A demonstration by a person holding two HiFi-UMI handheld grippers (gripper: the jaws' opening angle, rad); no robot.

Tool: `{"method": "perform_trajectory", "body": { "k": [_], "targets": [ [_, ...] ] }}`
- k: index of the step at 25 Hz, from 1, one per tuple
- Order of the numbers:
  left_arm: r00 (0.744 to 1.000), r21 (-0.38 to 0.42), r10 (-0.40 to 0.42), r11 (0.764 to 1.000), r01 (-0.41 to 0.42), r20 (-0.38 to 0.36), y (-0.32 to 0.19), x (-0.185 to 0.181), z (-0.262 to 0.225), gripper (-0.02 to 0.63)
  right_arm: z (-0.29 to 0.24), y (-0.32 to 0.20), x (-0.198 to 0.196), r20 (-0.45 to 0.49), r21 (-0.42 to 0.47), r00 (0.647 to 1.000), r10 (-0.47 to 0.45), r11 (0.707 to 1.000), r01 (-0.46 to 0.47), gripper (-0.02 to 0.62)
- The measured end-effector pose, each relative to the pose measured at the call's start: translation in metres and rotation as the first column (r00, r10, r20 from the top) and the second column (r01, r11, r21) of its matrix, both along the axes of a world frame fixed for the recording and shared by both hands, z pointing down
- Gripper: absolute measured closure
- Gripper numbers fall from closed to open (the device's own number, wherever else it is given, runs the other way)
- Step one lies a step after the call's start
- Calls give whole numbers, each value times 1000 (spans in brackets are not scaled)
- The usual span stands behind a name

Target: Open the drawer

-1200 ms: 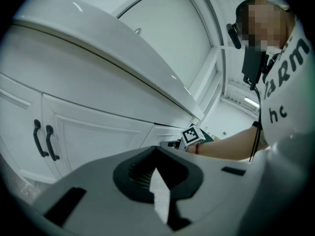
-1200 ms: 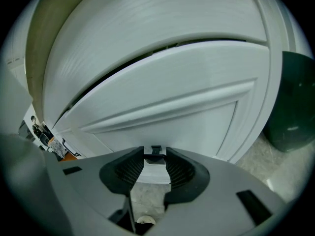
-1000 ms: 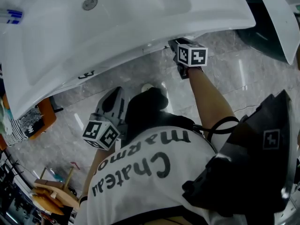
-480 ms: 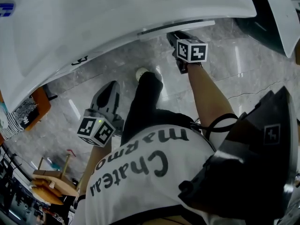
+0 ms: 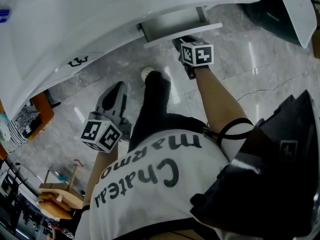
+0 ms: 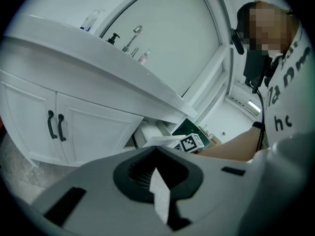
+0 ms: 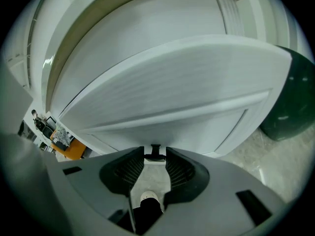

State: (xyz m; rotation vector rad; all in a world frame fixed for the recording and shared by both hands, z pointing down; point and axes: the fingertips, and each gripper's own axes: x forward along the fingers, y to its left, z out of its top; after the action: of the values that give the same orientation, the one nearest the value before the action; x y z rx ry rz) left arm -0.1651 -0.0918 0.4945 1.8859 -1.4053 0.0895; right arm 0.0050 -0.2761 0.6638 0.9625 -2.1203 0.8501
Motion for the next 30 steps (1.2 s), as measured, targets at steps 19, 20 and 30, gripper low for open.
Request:
{"method": "perform_trajectory", "body": {
  "k": [19,20,30],
  "targets": [
    [1000,-15,2,1000,-2,23,38,20,2,614,4,32,18,-9,-22,1000,0,1000,0,454],
    [1000,-15,7,1000,-7,24,37,21,3,613,4,34,18,-6,-22,1000,0,1000,0,453],
    [1000,-2,15,1000,-14,27,38,23,1,614,5,47,27,-14,-28,1000,15,999,-15,454]
  ]
}}
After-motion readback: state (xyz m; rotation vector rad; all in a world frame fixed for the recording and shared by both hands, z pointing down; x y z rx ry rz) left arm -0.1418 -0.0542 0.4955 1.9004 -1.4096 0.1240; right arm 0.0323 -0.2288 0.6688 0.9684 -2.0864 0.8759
